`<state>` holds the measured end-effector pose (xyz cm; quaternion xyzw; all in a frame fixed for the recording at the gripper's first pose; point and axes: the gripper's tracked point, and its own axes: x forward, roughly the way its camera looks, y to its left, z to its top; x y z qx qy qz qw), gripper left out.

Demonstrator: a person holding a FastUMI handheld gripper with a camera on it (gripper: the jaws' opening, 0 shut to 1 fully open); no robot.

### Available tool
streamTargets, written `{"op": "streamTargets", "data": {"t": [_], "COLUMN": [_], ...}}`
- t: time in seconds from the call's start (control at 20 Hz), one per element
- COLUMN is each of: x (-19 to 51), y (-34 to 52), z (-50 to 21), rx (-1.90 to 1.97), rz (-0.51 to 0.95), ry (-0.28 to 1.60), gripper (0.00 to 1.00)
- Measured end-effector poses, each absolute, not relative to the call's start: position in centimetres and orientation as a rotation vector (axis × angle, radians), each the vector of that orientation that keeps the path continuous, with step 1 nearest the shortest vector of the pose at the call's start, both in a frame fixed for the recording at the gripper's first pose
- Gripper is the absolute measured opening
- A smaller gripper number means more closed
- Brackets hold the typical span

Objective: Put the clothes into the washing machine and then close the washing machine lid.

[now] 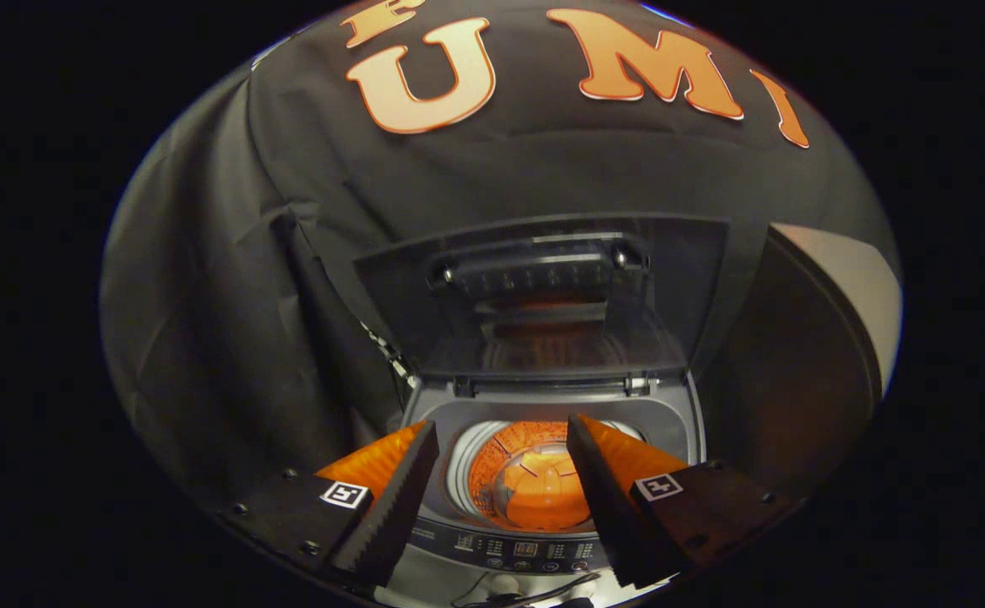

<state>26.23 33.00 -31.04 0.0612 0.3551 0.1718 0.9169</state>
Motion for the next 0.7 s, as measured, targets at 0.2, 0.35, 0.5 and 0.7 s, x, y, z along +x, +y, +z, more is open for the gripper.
{"op": "streamTargets", "data": {"t": [0.2,0.35,0.5,0.7], "x": [27.7,29.2,31.7,34.4], "y": [33.5,33.3,33.8,34.2], "z": [-28.3,-26.3,-24.6,-22.5], "rx": [0.151,0.118,0.109,0.093], "rz": [0.353,0.347,0.351,0.337], "ry": [0.688,0.645,0.600,0.555], "gripper": [0.99,0.99,0.98,0.98]}}
